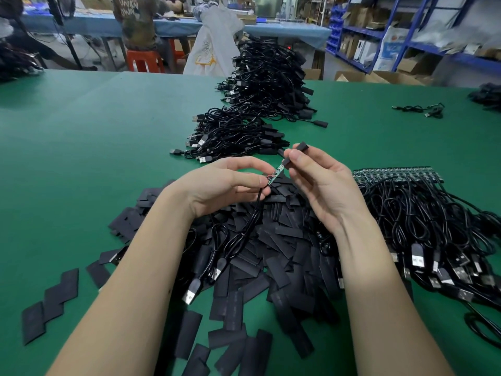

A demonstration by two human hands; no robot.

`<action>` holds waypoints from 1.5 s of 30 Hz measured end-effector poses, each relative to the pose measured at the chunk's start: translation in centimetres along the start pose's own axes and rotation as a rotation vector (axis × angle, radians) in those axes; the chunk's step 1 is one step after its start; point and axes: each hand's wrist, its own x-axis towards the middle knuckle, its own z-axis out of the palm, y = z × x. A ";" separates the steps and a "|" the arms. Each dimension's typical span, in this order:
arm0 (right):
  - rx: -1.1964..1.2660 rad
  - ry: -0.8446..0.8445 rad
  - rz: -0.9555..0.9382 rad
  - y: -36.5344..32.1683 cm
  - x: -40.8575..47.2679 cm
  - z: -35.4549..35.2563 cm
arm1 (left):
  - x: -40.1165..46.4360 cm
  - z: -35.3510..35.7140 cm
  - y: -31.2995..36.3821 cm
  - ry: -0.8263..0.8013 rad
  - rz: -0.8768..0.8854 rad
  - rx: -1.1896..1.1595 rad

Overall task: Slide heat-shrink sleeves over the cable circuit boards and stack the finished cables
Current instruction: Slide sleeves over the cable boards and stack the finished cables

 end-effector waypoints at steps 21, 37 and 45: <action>-0.079 -0.175 0.016 -0.5 -0.3 -0.6 | -0.3 0.0 0.3 -0.018 0.017 0.055; 0.010 0.034 0.037 0.5 0.0 -0.1 | 0.1 0.9 0.4 0.212 0.183 0.351; 0.025 0.098 0.032 0.5 0.2 -0.2 | 0.7 1.0 -0.1 0.281 0.286 0.484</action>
